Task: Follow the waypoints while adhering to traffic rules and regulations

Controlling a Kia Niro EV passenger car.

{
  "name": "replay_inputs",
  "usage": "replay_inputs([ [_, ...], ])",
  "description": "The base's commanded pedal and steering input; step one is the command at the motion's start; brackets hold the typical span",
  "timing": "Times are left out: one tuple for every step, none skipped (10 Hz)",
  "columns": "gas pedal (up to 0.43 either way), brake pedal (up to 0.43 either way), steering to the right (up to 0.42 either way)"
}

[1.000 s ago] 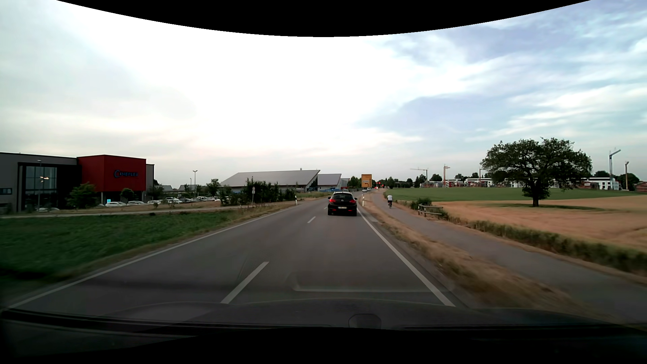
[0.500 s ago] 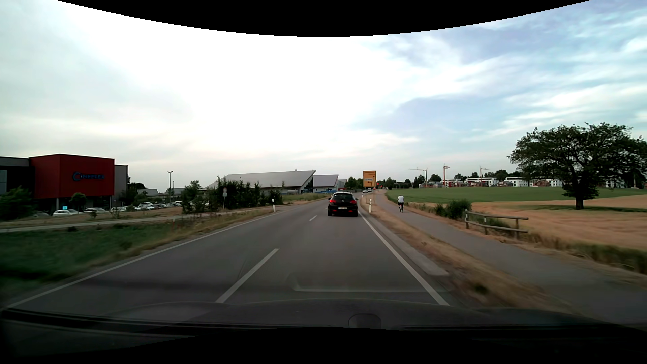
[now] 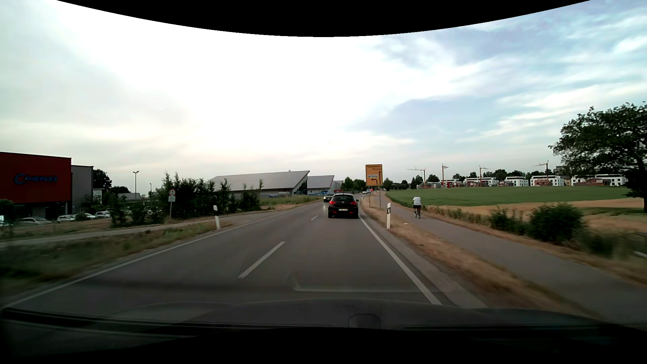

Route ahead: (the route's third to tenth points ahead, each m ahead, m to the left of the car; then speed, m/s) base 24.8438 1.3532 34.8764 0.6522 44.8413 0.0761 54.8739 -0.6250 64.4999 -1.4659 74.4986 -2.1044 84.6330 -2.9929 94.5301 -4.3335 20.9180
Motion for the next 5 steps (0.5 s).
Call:
replay_inputs([
  [0.039,0.006,0.006],
  [0.039,0.006,0.006],
  [0.039,0.006,0.005],
  [0.039,0.006,0.003],
  [0.039,0.006,0.003],
])
